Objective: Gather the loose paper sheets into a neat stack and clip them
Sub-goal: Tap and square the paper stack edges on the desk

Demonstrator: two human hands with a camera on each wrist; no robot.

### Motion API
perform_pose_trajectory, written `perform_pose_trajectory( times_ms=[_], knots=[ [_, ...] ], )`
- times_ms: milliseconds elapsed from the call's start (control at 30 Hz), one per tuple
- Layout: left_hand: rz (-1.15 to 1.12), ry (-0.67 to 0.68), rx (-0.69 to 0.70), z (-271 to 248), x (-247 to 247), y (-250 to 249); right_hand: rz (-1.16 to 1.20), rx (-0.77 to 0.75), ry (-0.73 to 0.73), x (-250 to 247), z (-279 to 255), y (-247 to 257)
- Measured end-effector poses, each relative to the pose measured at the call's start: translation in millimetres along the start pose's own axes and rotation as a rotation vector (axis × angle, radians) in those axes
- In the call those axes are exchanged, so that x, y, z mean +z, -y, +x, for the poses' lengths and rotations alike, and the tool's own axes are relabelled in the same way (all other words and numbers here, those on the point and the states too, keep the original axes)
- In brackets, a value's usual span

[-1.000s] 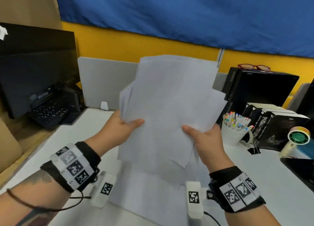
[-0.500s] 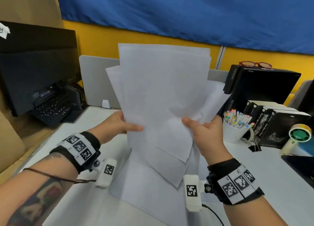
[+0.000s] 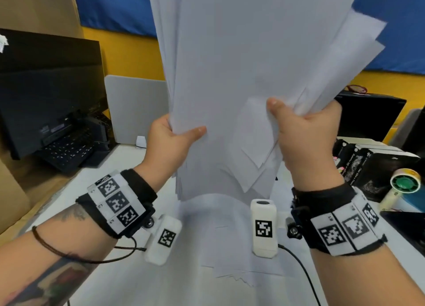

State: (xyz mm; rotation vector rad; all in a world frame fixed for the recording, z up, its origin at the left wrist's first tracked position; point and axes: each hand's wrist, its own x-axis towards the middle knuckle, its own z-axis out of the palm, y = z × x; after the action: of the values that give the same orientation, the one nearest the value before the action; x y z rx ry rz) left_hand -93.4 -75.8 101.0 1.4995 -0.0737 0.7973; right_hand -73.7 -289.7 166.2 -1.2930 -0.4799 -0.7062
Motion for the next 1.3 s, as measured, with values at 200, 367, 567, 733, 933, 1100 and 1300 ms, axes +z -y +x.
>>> perform_pose_trajectory(
  times_ms=[200, 367, 567, 733, 933, 1100, 1300],
  knots=[
    [0.070, 0.090, -0.171, -37.1, -21.4, 39.2, -0.006, 0.258, 0.057, -25.2, -36.1, -60.9],
    [0.045, 0.250, -0.238, -29.1, -43.0, 44.2, 0.138, 0.535, 0.260, -53.6, -58.7, -101.2],
    [0.041, 0.361, -0.132, -4.5, -31.9, 19.0, 0.078, 0.529, 0.430, -56.3, -51.3, -91.0],
    [-0.057, 0.385, -0.117, 6.7, -16.8, 1.5, 0.274, 0.457, 0.324, -47.9, -32.4, -81.4],
    [0.090, 0.298, -0.240, -6.4, -22.8, 27.5, 0.089, 0.545, 0.335, -43.6, -38.2, -90.4],
    [0.102, 0.041, -0.067, -25.9, 1.2, 16.6, -0.035, 0.273, 0.163, -22.4, -58.0, -75.4],
    [0.020, 0.229, 0.057, -14.5, 15.1, -24.8, -0.008, 0.126, 0.153, -5.1, -46.5, -41.5]
  ],
)
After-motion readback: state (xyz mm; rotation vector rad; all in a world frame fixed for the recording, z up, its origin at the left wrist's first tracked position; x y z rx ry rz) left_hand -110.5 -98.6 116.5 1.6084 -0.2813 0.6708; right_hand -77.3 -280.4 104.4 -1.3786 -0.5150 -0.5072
